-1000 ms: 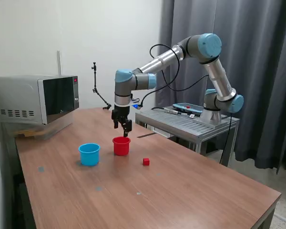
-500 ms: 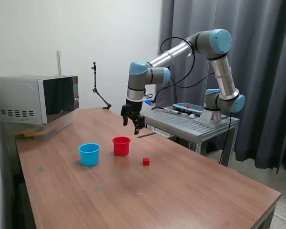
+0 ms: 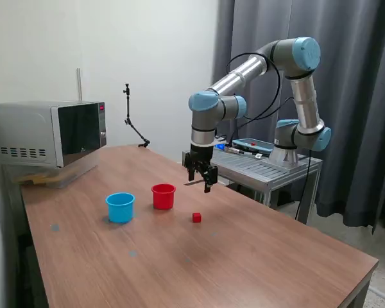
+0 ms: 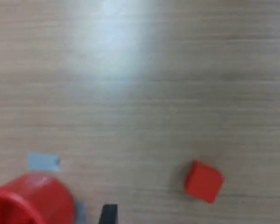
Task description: Place red objects in the red bin, and blue objects in the blue bin.
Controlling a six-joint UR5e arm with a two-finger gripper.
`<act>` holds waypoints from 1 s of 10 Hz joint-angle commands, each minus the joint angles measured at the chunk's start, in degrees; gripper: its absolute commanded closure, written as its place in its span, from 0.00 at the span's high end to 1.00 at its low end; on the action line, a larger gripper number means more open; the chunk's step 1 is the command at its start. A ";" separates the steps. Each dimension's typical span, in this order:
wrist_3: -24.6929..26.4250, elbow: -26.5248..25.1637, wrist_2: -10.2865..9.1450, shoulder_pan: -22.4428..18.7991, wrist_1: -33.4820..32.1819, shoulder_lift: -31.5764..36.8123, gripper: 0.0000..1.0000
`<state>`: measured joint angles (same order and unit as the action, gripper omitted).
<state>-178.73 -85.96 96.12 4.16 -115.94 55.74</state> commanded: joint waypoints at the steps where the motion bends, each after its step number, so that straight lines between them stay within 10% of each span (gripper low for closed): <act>1: 5.39 -1.48 -1.02 -1.25 -0.94 0.16 1.00; 10: 17.09 -4.21 -3.48 -2.14 -7.44 -1.24 1.00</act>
<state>-163.68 -90.15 92.75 2.08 -122.28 54.97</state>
